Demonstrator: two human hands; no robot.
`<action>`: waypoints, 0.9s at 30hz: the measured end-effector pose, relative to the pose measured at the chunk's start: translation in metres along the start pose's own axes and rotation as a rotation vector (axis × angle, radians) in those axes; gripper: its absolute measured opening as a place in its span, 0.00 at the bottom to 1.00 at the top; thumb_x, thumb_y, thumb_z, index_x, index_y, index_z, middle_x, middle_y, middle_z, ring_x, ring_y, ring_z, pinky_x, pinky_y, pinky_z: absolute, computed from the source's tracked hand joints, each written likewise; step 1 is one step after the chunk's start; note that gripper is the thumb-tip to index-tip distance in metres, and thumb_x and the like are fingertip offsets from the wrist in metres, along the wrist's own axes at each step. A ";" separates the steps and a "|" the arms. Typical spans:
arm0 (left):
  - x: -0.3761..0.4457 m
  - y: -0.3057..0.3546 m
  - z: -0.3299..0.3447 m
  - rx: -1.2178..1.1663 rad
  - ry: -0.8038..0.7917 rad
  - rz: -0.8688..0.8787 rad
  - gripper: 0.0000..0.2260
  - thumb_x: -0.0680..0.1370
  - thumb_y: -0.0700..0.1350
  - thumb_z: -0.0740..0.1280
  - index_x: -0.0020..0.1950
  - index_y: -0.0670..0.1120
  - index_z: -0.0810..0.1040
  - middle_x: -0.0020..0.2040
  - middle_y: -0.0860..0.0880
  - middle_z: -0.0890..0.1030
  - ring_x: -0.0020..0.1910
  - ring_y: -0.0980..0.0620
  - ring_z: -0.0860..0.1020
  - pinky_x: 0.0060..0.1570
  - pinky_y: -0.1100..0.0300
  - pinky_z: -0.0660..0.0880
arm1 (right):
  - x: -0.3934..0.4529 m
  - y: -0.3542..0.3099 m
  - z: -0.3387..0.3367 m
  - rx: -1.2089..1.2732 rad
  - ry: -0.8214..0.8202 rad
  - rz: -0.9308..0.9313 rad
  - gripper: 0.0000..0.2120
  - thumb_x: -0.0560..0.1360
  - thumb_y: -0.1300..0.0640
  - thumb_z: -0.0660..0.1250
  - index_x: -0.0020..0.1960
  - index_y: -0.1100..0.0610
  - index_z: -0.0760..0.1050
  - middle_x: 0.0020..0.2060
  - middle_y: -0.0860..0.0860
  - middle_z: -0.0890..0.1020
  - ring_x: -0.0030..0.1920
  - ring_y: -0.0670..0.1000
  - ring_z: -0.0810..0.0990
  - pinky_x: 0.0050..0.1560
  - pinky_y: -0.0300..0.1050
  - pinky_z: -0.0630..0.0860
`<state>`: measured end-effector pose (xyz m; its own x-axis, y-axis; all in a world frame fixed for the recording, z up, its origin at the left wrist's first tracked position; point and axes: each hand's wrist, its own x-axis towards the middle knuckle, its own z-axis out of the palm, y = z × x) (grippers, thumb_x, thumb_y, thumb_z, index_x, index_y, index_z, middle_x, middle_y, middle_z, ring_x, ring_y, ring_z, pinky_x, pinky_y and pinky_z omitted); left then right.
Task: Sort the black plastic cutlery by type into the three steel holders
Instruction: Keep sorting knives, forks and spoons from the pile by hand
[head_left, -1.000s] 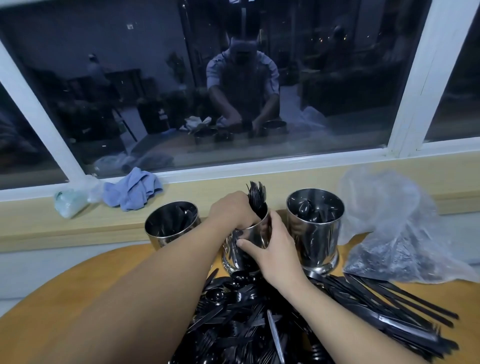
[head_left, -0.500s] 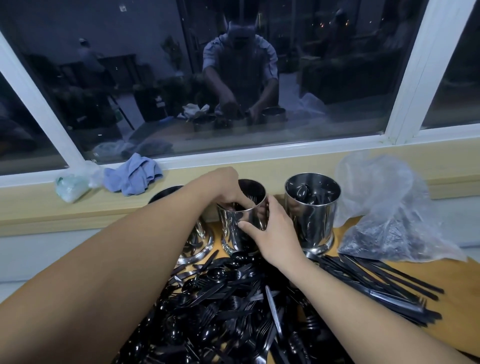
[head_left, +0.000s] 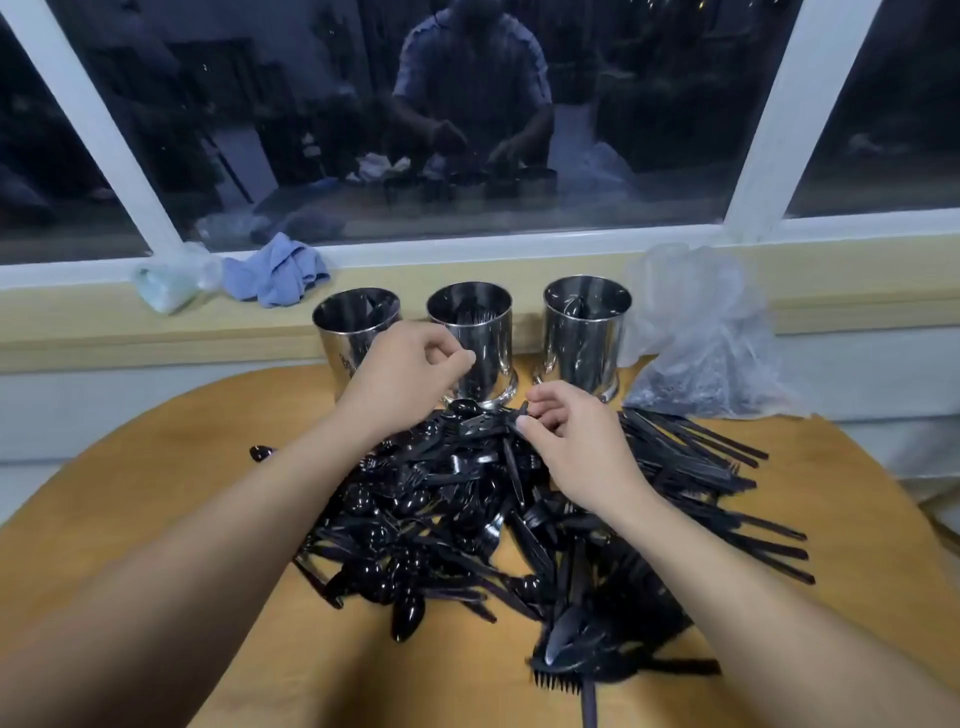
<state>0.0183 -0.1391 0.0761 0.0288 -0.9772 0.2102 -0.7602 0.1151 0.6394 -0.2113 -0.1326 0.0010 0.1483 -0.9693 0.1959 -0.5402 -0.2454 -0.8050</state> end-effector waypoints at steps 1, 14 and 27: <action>-0.021 -0.002 0.008 -0.031 -0.033 -0.021 0.12 0.84 0.53 0.74 0.41 0.55 0.85 0.32 0.56 0.84 0.30 0.60 0.78 0.38 0.61 0.75 | -0.017 0.000 -0.004 0.007 -0.018 0.007 0.09 0.82 0.53 0.75 0.61 0.49 0.82 0.48 0.42 0.84 0.47 0.41 0.81 0.52 0.35 0.77; -0.233 -0.021 0.119 -0.354 -0.093 -0.156 0.09 0.85 0.48 0.72 0.45 0.56 0.85 0.37 0.53 0.83 0.36 0.52 0.79 0.39 0.50 0.79 | -0.187 0.065 -0.033 -0.287 -0.055 -0.164 0.11 0.80 0.64 0.74 0.59 0.51 0.85 0.50 0.41 0.79 0.51 0.40 0.76 0.53 0.39 0.76; -0.245 -0.010 0.166 -0.074 -0.013 -0.096 0.08 0.79 0.62 0.76 0.52 0.61 0.85 0.45 0.61 0.79 0.39 0.58 0.77 0.41 0.53 0.79 | -0.208 0.084 -0.033 -0.314 -0.144 -0.128 0.17 0.83 0.61 0.71 0.71 0.49 0.80 0.61 0.40 0.77 0.56 0.43 0.77 0.62 0.40 0.76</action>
<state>-0.0893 0.0699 -0.1050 0.0903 -0.9866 0.1359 -0.7045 0.0332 0.7089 -0.3148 0.0484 -0.0892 0.3339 -0.9243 0.1850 -0.7344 -0.3781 -0.5636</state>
